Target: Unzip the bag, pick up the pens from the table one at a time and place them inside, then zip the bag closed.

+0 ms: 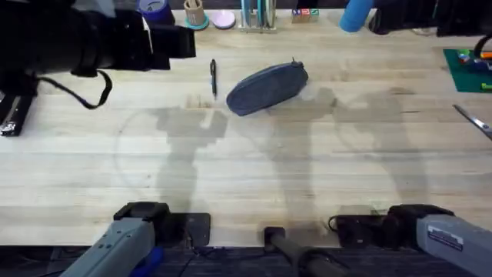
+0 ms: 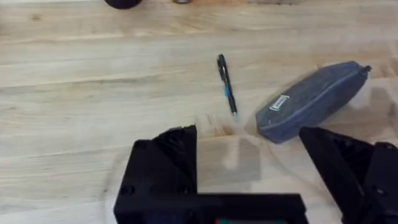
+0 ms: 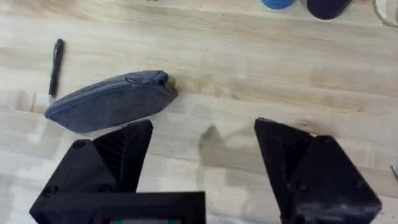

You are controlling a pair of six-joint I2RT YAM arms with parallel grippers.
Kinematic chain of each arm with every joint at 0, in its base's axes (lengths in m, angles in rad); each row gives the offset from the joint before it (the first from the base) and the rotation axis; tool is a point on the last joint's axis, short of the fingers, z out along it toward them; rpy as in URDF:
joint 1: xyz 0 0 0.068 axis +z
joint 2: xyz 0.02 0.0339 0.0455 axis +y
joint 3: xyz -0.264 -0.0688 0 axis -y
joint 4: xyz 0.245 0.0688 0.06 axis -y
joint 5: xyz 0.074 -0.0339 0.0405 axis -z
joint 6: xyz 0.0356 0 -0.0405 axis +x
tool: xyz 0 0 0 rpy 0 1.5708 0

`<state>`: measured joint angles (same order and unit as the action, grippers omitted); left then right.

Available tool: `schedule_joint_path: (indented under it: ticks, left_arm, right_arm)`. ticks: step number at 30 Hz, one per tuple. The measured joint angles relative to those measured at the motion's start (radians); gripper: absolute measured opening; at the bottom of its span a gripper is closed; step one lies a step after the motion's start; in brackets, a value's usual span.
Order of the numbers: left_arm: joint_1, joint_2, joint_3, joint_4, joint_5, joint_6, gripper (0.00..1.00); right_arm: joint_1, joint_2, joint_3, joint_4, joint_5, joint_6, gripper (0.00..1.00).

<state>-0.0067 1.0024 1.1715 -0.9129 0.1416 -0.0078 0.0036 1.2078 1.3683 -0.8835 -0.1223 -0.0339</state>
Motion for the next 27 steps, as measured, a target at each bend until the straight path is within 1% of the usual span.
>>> schedule_joint_path:
  ticks: [3,9,14,18,23,25,27]
  left_arm:
    - [0.000,0.035,0.019,-0.021,0.025,0.000,0.993]
    - [0.000,0.073,0.021,-0.043,0.057,0.000,0.993]
    - [0.000,0.078,0.021,-0.042,0.068,0.000,0.993]
    - [0.000,0.078,0.021,-0.076,0.069,0.000,0.993]
    - [0.000,0.078,0.021,-0.076,0.069,0.000,0.993]
    - [0.000,0.078,0.021,-0.075,0.069,0.015,0.993]
    - [0.000,0.078,0.021,-0.076,0.074,0.055,0.993]
  right_arm:
    - [0.000,0.021,0.019,-0.012,-0.002,-0.004,0.995]
    - [0.000,0.023,0.022,-0.015,-0.002,-0.004,0.996]
    - [0.000,0.023,0.022,-0.014,-0.002,-0.004,0.996]
    - [0.000,0.023,0.022,-0.014,-0.002,-0.004,0.995]
    - [0.000,0.023,0.022,-0.014,-0.002,-0.005,0.996]
    - [0.000,0.023,0.022,-0.014,-0.002,-0.005,0.995]
    - [0.000,0.023,0.022,-0.014,-0.002,-0.005,0.996]
